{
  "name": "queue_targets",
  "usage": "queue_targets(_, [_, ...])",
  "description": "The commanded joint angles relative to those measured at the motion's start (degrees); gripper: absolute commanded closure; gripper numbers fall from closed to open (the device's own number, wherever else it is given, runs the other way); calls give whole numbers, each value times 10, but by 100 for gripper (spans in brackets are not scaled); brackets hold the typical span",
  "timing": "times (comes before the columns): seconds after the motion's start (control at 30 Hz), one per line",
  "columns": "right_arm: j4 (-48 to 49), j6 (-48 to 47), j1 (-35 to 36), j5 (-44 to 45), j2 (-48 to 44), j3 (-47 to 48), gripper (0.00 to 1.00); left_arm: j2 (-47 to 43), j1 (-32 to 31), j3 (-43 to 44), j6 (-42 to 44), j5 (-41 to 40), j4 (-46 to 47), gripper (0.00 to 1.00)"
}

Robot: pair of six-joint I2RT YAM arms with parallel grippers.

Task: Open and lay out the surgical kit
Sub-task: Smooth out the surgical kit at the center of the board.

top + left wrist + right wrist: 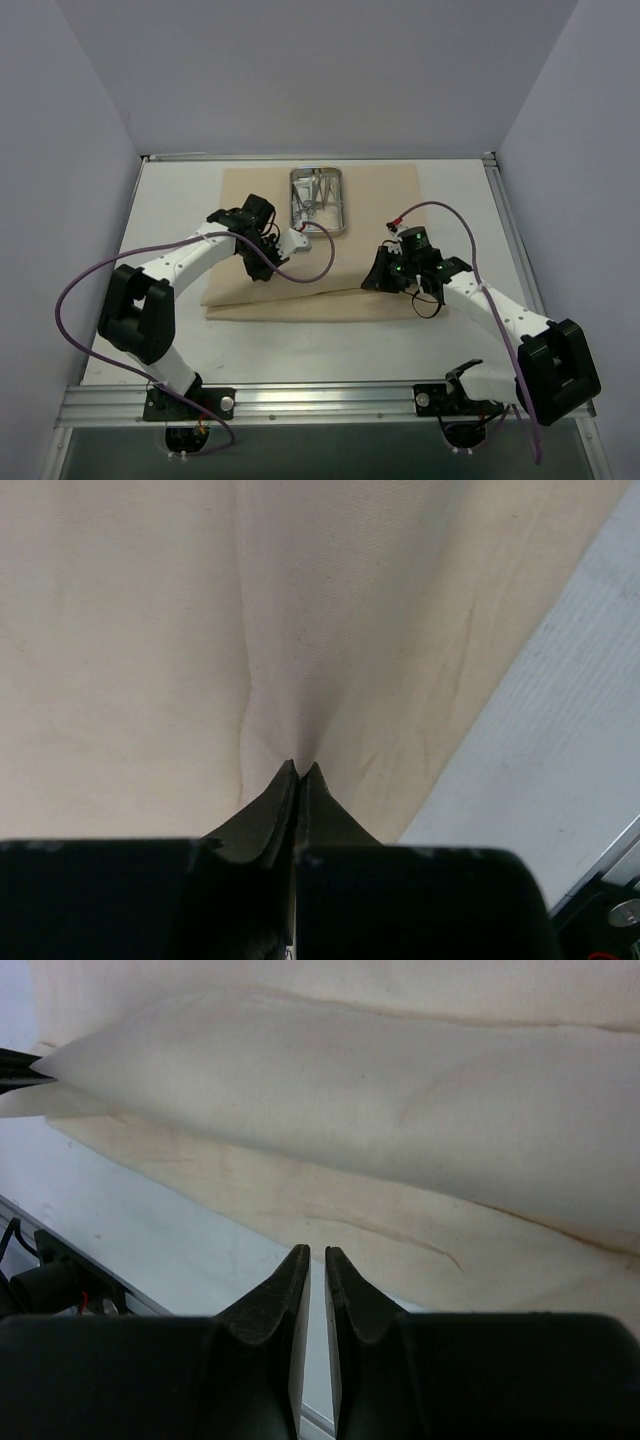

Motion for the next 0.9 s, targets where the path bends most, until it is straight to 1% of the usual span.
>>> queue_targets(0.0, [27, -35, 8, -17, 4, 38, 92, -11, 15, 38, -30, 7, 32, 98])
queue_targets(0.07, [33, -47, 23, -15, 7, 45, 92, -7, 15, 46, -40, 3, 47, 98])
queue_targets(0.1, [55, -51, 29, -6, 10, 50, 92, -5, 15, 47, -42, 2, 54, 98])
queue_targets(0.2, [42, -67, 48, 24, 40, 59, 90, 1, 15, 55, -46, -12, 73, 98])
queue_targets(0.23, [21, -71, 53, 43, 49, 66, 89, 4, 15, 59, -45, -17, 72, 98])
queue_targets(0.37, [7, -75, 82, 91, 105, 81, 78, 11, 15, 72, -49, -25, 82, 98])
queue_targets(0.47, [8, -84, 102, 115, 141, 104, 75, 13, 15, 76, -57, -43, 97, 98])
queue_targets(0.53, [7, -95, 115, 123, 160, 118, 74, 15, 15, 78, -66, -51, 107, 98])
queue_targets(0.63, [13, -108, 128, 128, 196, 137, 66, 15, 15, 82, -71, -54, 111, 98])
queue_targets(0.67, [18, -111, 130, 128, 201, 141, 62, 14, 15, 82, -72, -56, 113, 98])
queue_targets(0.73, [33, -119, 134, 127, 213, 141, 57, 14, 16, 82, -74, -63, 116, 98])
queue_targets(0.77, [33, -121, 137, 128, 216, 140, 57, 16, 16, 82, -75, -66, 117, 98])
queue_targets(0.8, [55, -124, 139, 129, 221, 140, 56, 17, 15, 82, -77, -70, 118, 98])
queue_targets(0.87, [63, -131, 143, 132, 233, 139, 52, 21, 18, 83, -81, -75, 119, 98])
